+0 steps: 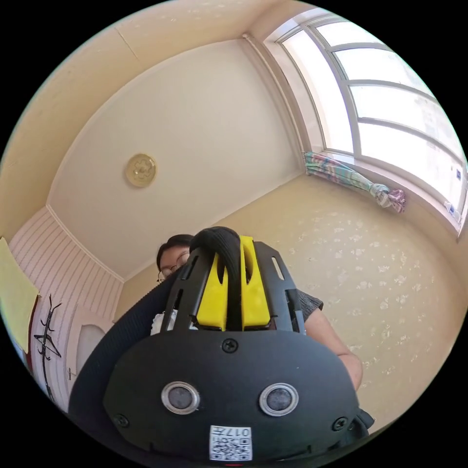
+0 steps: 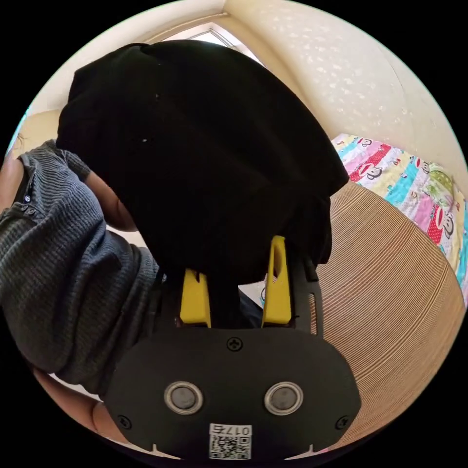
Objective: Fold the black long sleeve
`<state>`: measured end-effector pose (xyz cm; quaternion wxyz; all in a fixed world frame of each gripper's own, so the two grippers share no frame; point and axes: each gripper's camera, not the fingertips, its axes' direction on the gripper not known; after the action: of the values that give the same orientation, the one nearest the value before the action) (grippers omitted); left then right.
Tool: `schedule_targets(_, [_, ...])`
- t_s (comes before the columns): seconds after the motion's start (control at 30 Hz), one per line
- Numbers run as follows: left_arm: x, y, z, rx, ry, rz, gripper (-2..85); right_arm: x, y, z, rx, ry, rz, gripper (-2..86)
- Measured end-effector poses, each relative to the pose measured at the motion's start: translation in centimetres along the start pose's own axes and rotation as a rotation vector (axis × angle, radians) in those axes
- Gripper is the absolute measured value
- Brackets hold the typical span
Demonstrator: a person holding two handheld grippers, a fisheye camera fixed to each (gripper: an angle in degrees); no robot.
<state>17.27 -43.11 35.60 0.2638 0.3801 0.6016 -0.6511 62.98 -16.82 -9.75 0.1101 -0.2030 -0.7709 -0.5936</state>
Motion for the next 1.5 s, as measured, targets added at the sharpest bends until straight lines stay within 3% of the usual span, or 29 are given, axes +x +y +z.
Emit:
schedule_targets(0.03, [0.1,0.1,0.4,0.002,-0.005,-0.001,3.4,-0.7,-0.3,-0.1,0.001,0.089,0.020,6.2])
schedule_targets(0.23, [2.8,-0.6,3.5,-0.146,-0.266,-0.111,3.3,-0.7,2.1,-9.9,0.269,0.293,0.224,4.9])
schedule_targets(0.33, [4.7,-1.0,4.2,-0.249,-0.625,-0.200,3.2,-1.7,4.3,-17.3,0.476,0.298,0.259,4.7])
schedule_targets(0.4, [5.5,-0.8,4.7,-0.331,-0.944,-0.252,2.7,-3.0,4.7,-20.3,0.517,0.352,0.263,4.6])
schedule_targets(0.5, [4.4,0.5,4.9,-0.421,-1.228,-0.372,2.2,-5.8,4.5,-23.4,0.540,0.439,0.215,4.4])
schedule_targets(0.6, [2.1,2.6,4.7,-0.467,-1.401,-0.470,1.6,-8.2,4.1,-25.4,0.548,0.477,0.167,4.4])
schedule_targets(0.7, [0.3,4.6,4.2,-0.453,-1.434,-0.503,1.2,-9.8,4.2,-27.2,0.577,0.549,0.194,4.4])
schedule_targets(0.83, [-1.6,5.9,4.7,-0.457,-1.426,-0.489,1.0,-10.8,5.2,-29.8,0.646,0.479,0.161,4.4])
schedule_targets(1.07, [-5.6,6.1,9.3,-0.703,-1.606,-0.427,0.5,-10.7,5.1,-33.1,0.658,0.451,0.189,4.3])
schedule_targets(1.3, [-7.3,4.2,12.5,-0.754,-1.521,-0.388,0.4,-9.6,4.7,-36.3,0.743,0.272,0.126,4.2])
schedule_targets(1.5, [-8.6,2.3,15.5,-0.819,-1.403,-0.331,0.4,-10.5,2.1,-40.2,0.739,0.215,-0.057,4.2])
